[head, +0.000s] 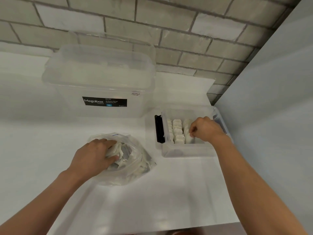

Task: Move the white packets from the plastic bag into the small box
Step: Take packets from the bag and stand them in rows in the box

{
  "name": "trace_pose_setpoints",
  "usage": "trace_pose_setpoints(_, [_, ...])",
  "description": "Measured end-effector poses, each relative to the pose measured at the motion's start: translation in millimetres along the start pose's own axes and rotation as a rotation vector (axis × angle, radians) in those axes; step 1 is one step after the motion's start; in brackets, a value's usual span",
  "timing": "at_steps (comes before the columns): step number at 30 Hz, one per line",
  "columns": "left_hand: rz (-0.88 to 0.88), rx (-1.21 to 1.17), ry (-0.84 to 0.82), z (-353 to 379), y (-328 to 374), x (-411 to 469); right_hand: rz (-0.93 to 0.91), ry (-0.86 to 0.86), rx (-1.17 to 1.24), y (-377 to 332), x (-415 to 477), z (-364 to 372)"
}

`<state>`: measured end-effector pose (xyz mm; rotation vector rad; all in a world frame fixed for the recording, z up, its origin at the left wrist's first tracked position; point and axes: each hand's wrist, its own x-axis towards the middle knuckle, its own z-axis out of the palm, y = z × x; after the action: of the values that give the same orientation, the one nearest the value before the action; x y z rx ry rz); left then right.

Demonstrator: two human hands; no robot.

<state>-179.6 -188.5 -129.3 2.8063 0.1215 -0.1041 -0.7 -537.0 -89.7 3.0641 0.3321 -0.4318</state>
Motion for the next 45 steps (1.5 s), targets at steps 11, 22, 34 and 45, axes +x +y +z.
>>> trace_pose_setpoints(11, [0.049, -0.226, -0.082, -10.5, -10.7, -2.2, -0.133, 0.437, 0.506, -68.2, -91.3, -43.2])
trace_pose_setpoints(22, [0.138, -0.313, -0.043, -24.9, -21.5, -10.5, -0.43, 0.114, 0.263, -206.3, -125.2, 34.9])
trace_pose_setpoints(34, [-0.121, -1.128, 0.116, -42.8, -14.0, -37.1, -0.123, -0.049, 1.074, -212.9, -130.2, 27.9])
trace_pose_setpoints(45, [0.047, -1.197, -0.242, -53.2, -10.4, -36.0, -0.462, 0.271, 0.691, -200.5, -137.4, -13.6])
